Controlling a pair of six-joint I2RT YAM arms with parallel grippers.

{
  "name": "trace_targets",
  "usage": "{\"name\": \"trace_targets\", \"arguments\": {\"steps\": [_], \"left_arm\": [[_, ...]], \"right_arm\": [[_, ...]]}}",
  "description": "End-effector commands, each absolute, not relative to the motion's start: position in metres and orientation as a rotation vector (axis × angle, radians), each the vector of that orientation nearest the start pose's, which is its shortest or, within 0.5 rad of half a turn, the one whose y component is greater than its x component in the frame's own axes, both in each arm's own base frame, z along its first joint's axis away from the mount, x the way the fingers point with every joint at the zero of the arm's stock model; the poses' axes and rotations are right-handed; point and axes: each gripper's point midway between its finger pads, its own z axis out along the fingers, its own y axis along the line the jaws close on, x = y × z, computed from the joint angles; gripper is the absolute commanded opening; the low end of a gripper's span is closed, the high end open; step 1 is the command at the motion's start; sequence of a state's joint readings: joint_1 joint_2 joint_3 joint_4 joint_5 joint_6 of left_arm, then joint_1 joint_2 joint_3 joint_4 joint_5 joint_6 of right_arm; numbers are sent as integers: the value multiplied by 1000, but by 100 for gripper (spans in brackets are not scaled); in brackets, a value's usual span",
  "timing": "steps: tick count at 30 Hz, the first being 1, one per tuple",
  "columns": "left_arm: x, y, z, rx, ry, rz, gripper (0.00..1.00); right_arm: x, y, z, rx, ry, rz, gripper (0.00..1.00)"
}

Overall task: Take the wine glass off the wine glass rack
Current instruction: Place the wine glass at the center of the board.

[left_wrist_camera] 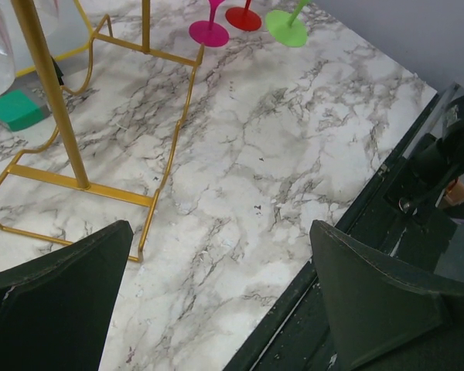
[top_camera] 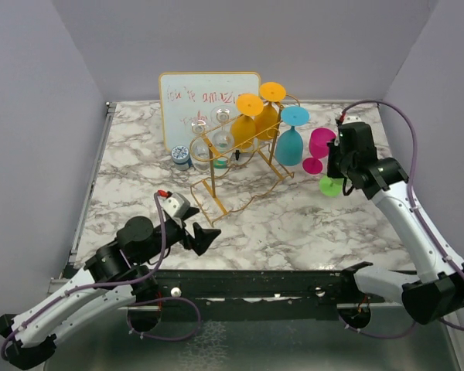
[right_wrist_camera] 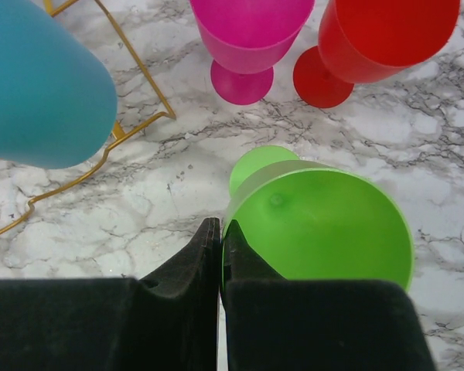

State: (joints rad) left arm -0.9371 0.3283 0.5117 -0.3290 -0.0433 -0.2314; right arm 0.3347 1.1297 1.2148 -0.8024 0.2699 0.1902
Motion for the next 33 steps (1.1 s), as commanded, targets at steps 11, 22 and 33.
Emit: {"name": "trace_targets", "arguments": {"steps": [11, 22, 33], "left_arm": [[141, -193, 232, 583, 1637, -826, 99], [140, -202, 223, 618, 1685, -839, 99], [141, -197, 229, 598, 1657, -828, 99]], "right_arm": [[340, 80, 200, -33, 2337, -44, 1], [361, 82, 182, 35, 2361, -37, 0], [380, 83, 181, 67, 2360, -17, 2]]}}
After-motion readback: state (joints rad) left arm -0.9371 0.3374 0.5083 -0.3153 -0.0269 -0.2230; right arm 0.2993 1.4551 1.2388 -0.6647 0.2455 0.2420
